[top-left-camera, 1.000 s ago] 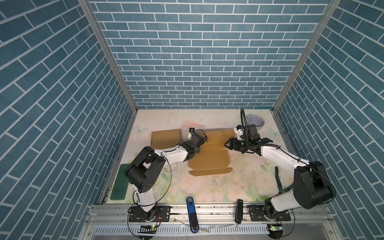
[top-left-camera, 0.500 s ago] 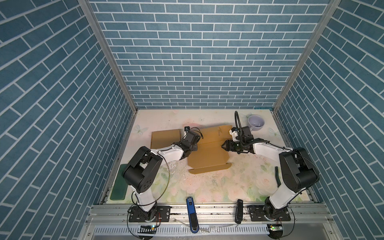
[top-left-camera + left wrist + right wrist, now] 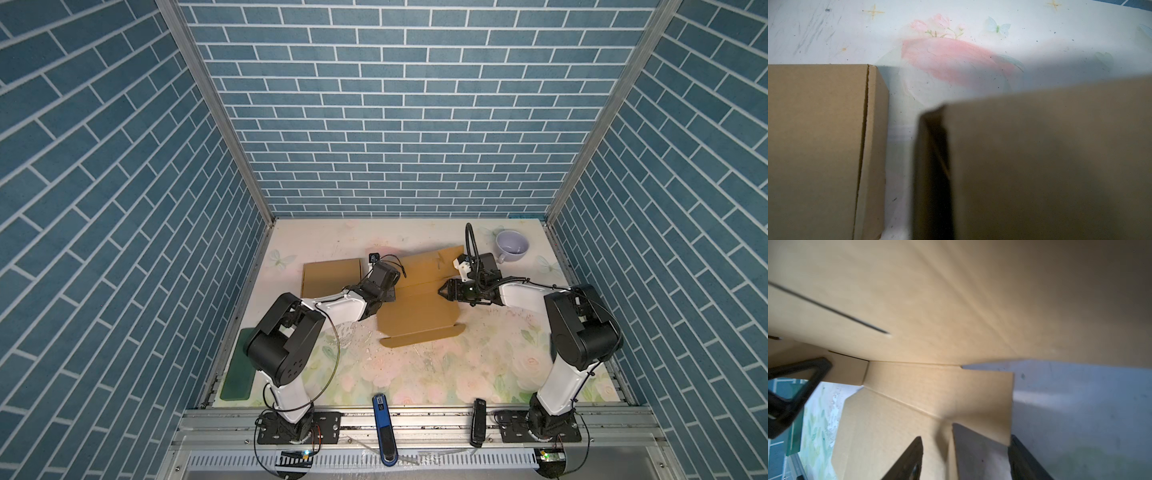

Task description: Fold the paper box

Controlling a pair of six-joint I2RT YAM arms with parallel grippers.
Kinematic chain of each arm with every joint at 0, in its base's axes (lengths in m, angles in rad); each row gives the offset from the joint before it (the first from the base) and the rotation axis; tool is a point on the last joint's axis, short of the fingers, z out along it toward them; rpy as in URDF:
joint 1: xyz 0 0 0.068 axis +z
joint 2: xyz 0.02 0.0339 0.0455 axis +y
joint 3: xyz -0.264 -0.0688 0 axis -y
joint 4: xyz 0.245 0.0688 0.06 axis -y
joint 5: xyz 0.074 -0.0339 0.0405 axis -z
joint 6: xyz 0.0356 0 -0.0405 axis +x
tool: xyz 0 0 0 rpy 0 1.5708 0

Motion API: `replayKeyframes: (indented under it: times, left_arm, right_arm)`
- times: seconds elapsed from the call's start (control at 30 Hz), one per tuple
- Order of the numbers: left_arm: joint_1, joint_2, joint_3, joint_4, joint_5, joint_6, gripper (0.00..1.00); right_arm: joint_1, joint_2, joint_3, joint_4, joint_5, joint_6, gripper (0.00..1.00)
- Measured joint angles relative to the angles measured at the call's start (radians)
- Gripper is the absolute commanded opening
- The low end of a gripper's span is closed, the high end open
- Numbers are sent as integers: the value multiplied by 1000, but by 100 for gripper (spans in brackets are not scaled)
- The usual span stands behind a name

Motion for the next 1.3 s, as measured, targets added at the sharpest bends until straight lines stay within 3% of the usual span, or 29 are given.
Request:
replayKeyframes:
  times: [0.57,1.3]
  left_arm:
    - [0,0,2,-2,14,5,0]
    - [2,1,3,-1,19,-11,0]
  right_arm:
    - [12,-101,-43,116,-6,-127,62]
    - [95,-33,-41,151,-38,-133,57]
